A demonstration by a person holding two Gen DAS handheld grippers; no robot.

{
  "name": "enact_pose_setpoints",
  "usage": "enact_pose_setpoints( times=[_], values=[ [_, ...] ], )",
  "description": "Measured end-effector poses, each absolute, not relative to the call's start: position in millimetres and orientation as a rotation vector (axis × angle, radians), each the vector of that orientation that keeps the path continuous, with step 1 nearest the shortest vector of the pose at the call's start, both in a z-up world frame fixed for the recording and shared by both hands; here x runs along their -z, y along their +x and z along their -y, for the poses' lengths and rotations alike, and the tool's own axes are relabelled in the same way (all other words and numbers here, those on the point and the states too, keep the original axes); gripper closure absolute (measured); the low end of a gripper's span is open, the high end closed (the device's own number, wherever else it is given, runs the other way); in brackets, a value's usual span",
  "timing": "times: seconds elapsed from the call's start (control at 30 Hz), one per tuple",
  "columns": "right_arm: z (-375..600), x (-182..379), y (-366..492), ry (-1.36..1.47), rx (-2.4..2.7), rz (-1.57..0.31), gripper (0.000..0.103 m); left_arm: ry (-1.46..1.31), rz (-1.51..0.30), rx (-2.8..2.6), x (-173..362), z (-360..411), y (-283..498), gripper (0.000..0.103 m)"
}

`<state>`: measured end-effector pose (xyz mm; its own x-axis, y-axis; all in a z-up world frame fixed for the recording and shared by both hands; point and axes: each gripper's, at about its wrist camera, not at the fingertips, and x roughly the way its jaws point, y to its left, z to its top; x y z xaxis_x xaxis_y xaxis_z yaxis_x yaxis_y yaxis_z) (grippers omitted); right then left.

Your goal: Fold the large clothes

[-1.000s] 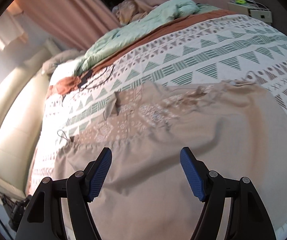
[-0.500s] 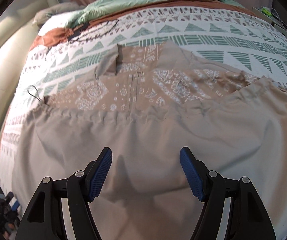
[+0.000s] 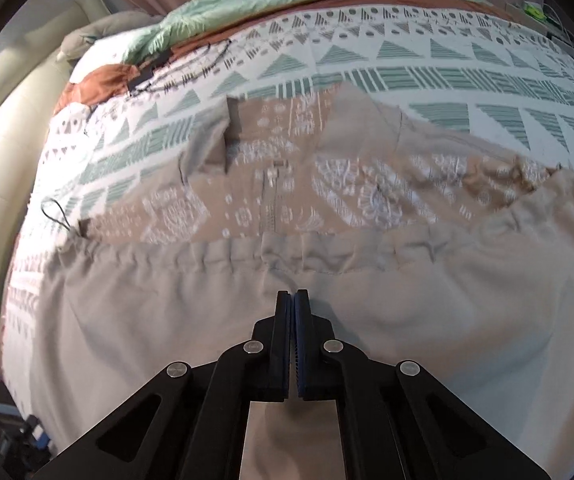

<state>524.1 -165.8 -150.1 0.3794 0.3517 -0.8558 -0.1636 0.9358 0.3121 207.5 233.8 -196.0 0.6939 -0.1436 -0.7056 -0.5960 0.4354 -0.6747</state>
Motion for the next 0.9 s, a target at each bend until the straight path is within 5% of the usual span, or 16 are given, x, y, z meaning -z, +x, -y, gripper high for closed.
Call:
enact_pose_setpoints(
  times=[0.9],
  values=[
    [155, 182, 567, 0.176, -0.305, -1.151, 0.101, -1.258, -0.786, -0.229, 211, -228, 256, 0.047]
  ],
)
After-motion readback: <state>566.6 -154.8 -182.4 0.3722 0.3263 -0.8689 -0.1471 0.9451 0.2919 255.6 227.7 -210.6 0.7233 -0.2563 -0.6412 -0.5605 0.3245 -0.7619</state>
